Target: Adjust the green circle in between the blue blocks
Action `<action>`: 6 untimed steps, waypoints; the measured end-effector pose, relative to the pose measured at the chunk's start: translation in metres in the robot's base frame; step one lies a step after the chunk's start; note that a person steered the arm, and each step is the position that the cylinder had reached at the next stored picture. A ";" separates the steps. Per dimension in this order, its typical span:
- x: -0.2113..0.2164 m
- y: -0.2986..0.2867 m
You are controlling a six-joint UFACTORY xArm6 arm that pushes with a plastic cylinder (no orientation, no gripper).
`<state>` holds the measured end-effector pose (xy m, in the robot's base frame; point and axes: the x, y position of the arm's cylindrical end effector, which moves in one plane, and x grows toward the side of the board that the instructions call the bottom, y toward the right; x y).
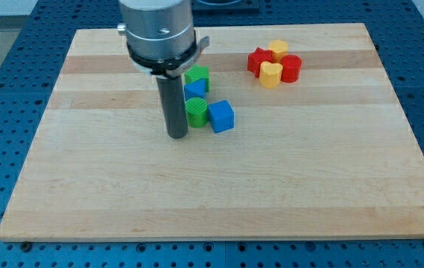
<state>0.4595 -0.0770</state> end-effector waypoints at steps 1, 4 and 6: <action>-0.001 -0.001; -0.021 0.014; -0.003 0.011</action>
